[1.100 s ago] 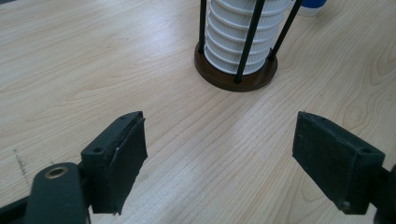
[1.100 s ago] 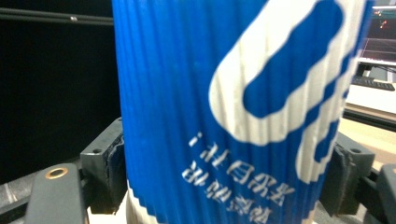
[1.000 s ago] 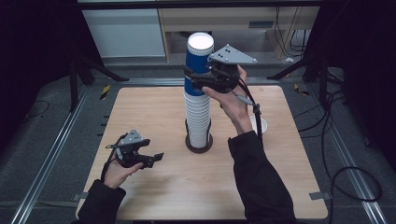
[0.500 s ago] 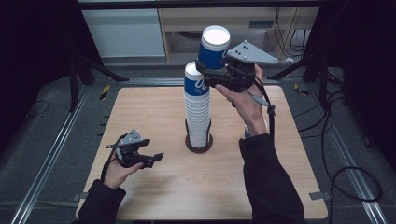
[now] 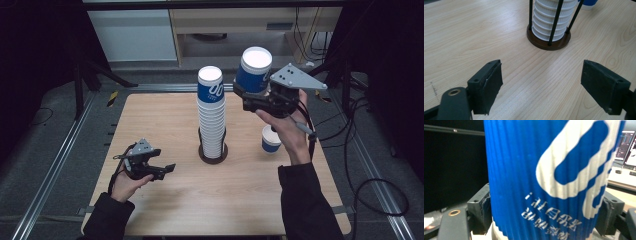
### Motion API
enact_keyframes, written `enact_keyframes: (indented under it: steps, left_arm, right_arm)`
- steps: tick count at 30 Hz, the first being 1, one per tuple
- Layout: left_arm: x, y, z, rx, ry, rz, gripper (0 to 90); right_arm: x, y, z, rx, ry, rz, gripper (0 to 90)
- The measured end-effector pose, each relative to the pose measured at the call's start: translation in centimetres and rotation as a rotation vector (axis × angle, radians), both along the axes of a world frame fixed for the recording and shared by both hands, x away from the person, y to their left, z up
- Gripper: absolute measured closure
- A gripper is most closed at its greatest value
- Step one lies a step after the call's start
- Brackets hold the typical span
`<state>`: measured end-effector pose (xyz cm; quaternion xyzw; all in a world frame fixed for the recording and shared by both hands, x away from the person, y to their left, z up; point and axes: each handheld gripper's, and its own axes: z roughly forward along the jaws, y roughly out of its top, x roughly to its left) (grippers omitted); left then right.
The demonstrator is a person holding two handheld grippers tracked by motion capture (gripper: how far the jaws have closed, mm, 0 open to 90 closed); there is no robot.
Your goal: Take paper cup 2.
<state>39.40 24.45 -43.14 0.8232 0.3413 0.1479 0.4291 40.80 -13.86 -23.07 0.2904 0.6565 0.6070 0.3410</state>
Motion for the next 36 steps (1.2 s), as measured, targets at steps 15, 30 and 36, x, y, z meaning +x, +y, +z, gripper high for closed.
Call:
enact_keyframes:
  steps: [15, 30, 36]
  left_arm:
    - [-0.1, -0.1, 0.1, -0.001, -0.005, -0.003, 16.8]
    - [-0.2, -0.2, 0.1, -0.004, -0.003, -0.011, 17.6]
    - [-0.2, -0.3, 0.1, -0.006, -0.004, -0.016, 18.1]
  right_arm:
    - [-1.5, -3.2, -5.0, -0.026, 0.081, -0.014, 19.8]
    - [-2.4, -4.5, -8.4, -0.082, 0.137, 0.019, 19.8]
    - [-2.6, -4.4, -9.5, -0.112, 0.156, 0.051, 19.8]
